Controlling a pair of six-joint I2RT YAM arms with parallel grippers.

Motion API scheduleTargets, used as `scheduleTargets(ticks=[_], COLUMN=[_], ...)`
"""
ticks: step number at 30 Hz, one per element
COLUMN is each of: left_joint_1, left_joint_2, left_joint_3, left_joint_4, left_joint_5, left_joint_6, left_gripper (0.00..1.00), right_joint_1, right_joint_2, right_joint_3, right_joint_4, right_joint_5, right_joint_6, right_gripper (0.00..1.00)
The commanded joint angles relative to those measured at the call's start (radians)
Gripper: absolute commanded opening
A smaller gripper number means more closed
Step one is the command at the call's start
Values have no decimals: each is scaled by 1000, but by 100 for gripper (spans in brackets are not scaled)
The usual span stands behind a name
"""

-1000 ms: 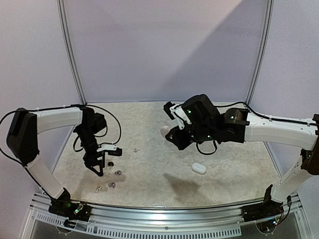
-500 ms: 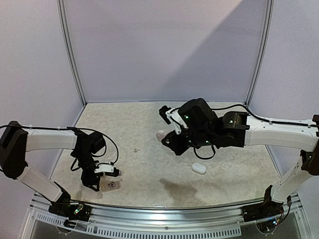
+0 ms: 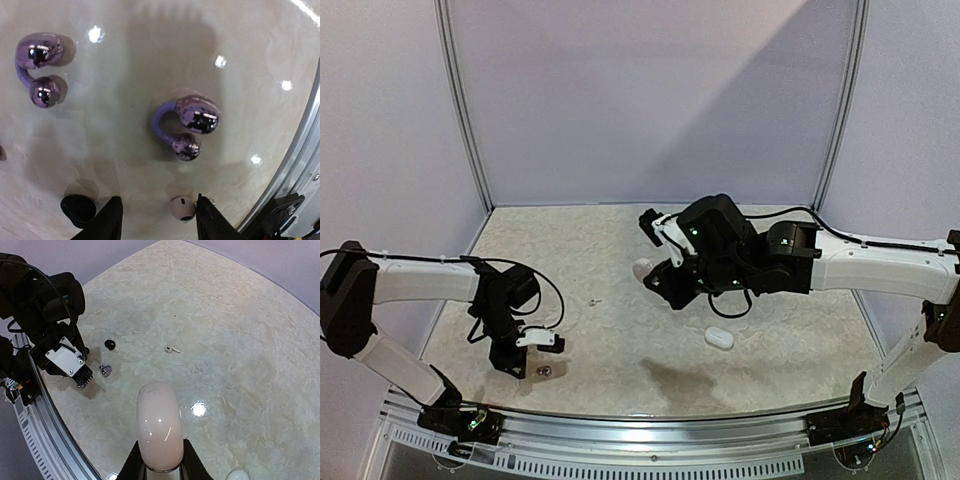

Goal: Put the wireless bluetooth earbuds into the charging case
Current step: Pick up the right earbud from the center of the board.

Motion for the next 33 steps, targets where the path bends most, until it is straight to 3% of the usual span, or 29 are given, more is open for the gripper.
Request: scheduleTargets(ticks=[1, 13, 20, 30, 33], left_joint_1=[-32, -32, 30, 44, 46], left_joint_2=[46, 105, 5, 3, 10], left_joint_3=[9, 68, 107, 53, 57], left_joint_4=[-2, -98, -198, -169, -175], left_joint_5=[17, 17, 127, 84, 77], left_joint_6=[6, 66, 411, 810, 861], left_gripper=[48, 40, 58, 58, 58], right_joint_1=[6, 6, 5, 6, 5], right_joint_2=[9, -3, 1, 8, 10], right_joint_3=[25, 30, 39, 47, 48], right_joint_4=[-19, -27, -33, -42, -40], right_joint_5=[13, 24, 25, 14, 11], right_joint_6=[-4, -17, -29, -30, -30], right_gripper=[0, 0, 0, 0, 0])
